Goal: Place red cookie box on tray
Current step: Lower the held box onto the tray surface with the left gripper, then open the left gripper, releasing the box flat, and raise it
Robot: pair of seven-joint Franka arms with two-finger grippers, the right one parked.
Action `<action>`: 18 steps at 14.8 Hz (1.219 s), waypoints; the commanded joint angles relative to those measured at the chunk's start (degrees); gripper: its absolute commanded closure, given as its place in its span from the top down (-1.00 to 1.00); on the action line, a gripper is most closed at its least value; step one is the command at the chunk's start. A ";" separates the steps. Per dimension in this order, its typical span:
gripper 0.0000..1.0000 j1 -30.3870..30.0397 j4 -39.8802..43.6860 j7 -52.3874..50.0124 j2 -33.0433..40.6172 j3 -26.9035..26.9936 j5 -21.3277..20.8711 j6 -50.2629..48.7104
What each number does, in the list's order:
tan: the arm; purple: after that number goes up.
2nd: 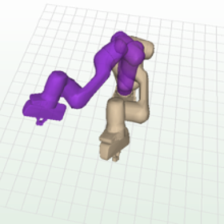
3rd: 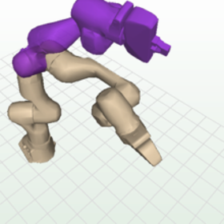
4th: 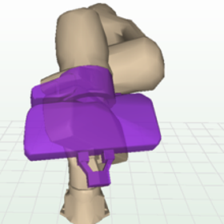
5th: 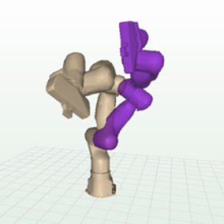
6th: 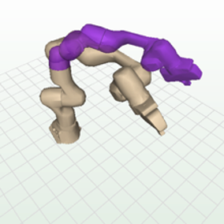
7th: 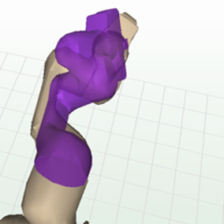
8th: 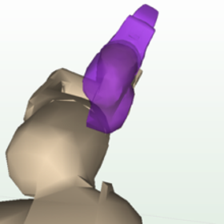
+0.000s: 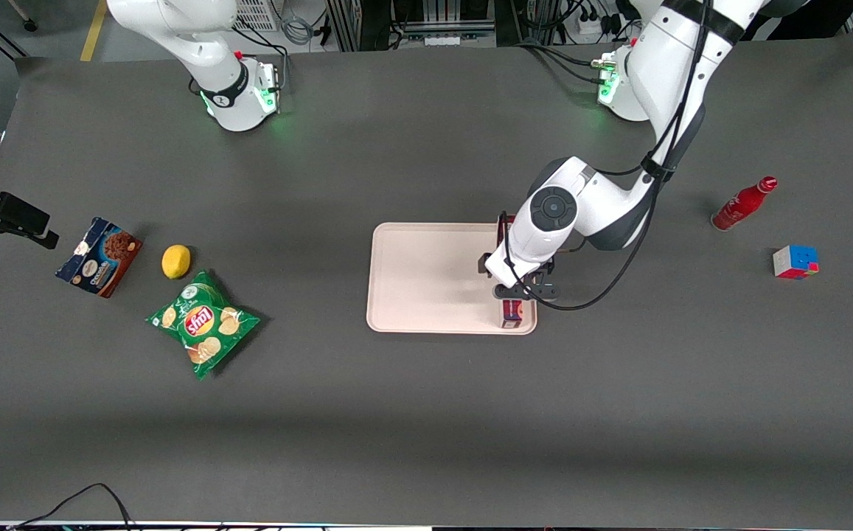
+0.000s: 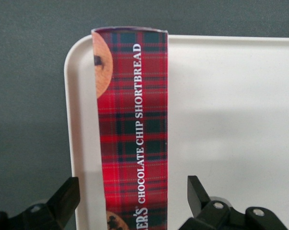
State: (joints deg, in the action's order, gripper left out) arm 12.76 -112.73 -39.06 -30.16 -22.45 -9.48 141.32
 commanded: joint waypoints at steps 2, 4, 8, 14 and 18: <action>1.00 -0.28 -0.56 -1.37 0.71 -0.14 -0.98 0.54; 1.00 -0.28 0.05 -1.10 1.15 -0.14 -0.98 -0.43; 1.00 -0.45 2.60 -0.58 5.00 -0.14 -0.98 -4.89; 1.00 -0.54 3.57 2.92 17.74 0.04 -0.98 -18.42; 1.00 -0.98 4.97 14.96 27.50 5.82 -0.10 -27.57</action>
State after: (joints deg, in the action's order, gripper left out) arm 12.24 -107.27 -31.47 -9.83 -21.20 -9.99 118.55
